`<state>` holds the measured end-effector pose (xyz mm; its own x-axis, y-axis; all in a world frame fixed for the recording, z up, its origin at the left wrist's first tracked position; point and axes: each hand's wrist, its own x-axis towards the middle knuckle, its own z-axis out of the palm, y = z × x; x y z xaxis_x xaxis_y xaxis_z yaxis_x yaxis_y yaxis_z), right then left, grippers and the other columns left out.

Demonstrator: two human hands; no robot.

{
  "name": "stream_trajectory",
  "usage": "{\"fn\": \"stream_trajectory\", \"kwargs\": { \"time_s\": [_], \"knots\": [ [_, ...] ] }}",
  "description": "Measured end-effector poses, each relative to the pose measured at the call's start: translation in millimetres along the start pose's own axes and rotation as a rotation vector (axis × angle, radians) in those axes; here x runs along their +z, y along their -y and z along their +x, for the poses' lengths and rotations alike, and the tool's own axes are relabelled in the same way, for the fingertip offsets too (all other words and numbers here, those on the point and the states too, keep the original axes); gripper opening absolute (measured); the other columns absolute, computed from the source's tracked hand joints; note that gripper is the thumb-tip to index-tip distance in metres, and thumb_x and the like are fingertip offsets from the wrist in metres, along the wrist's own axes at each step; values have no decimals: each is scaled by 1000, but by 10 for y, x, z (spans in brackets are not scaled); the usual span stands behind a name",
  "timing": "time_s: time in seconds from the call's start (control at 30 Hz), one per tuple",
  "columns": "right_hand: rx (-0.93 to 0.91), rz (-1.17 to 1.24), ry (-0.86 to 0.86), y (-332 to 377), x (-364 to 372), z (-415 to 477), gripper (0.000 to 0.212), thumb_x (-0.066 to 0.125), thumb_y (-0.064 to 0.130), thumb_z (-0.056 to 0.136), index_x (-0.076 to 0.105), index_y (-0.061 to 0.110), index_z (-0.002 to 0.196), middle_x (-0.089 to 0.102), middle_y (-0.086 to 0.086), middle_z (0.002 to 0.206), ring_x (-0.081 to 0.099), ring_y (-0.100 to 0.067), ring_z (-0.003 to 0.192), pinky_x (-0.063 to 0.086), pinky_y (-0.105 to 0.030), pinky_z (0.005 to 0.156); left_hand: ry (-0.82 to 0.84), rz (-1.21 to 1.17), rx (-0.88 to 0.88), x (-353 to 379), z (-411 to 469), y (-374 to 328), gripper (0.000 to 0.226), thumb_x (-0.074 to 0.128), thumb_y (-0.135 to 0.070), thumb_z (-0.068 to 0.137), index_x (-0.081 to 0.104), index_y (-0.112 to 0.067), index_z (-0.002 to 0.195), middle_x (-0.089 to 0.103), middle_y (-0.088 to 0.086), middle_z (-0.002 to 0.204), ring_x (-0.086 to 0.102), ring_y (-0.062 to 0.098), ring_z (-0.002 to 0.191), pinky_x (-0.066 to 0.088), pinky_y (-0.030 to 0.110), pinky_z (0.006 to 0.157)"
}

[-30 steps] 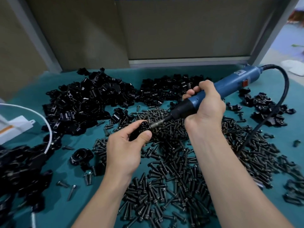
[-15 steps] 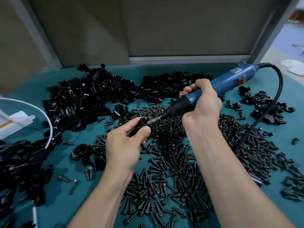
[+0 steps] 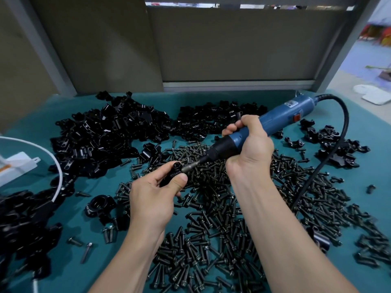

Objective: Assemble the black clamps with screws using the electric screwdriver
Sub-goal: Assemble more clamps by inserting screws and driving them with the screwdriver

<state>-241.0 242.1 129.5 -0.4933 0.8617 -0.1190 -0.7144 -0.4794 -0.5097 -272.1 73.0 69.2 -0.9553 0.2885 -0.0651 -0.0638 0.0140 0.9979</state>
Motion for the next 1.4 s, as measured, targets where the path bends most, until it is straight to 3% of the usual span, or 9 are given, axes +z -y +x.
{"fn": "stream_trajectory", "kwargs": {
  "time_s": [0.27,0.43,0.63,0.73,0.83,0.93,1.0,1.07,1.4],
  "knots": [
    [-22,-26,55,3,10,-11,26,61,-9,87,48,7,102,56,-4,63,56,-17,51,51,-29,54,18,-33,8,7,30,30,40,89,-20,80,73,-51,99,75,-5,69,63,7,60,55,56,103],
    [-25,-19,85,22,40,-30,25,59,-11,87,48,9,96,55,-4,64,55,-17,51,51,-30,53,62,-121,-15,-4,38,56,53,86,-36,65,75,-30,117,78,-1,76,62,11,60,57,33,75],
    [-24,-21,183,65,68,-59,24,57,-11,87,54,11,96,54,-4,67,53,-17,52,50,-30,54,93,-156,-67,21,53,83,20,81,-17,85,76,-31,99,77,3,71,61,12,54,53,18,53],
    [-17,-16,219,71,79,-61,28,56,-11,88,58,10,107,53,-4,68,52,-16,53,49,-30,55,115,-193,-111,-6,61,57,24,82,-12,83,76,-27,101,78,0,73,62,10,55,53,17,54],
    [53,4,159,68,60,-48,27,58,-7,93,59,11,113,53,-4,68,53,-16,54,49,-29,56,86,-164,-79,-35,98,29,37,85,-9,81,74,-26,113,77,-5,73,62,6,59,54,17,59],
    [147,40,19,87,22,-25,20,68,3,95,57,9,110,59,-4,68,58,-16,54,52,-29,55,-11,53,54,-18,100,26,42,87,-21,83,75,-30,123,79,-8,83,69,14,72,61,28,76],
    [175,26,-58,101,13,-27,21,73,8,93,56,8,107,61,-4,70,61,-17,55,54,-28,56,-75,236,186,-5,36,7,44,86,-33,85,74,-35,127,71,-17,64,61,8,53,53,15,56],
    [186,-8,-107,117,10,-34,23,75,11,92,57,8,107,62,-6,74,63,-19,57,56,-28,58,-111,341,322,2,-40,-31,47,82,-38,88,71,-34,133,56,-18,46,42,9,35,34,13,38],
    [163,-64,-209,217,47,-94,17,66,0,90,55,7,102,60,-8,75,62,-20,52,56,-30,58,-66,355,388,-44,-78,-92,47,83,-34,88,71,-30,133,51,-13,40,37,9,32,30,14,35]
  ]
}}
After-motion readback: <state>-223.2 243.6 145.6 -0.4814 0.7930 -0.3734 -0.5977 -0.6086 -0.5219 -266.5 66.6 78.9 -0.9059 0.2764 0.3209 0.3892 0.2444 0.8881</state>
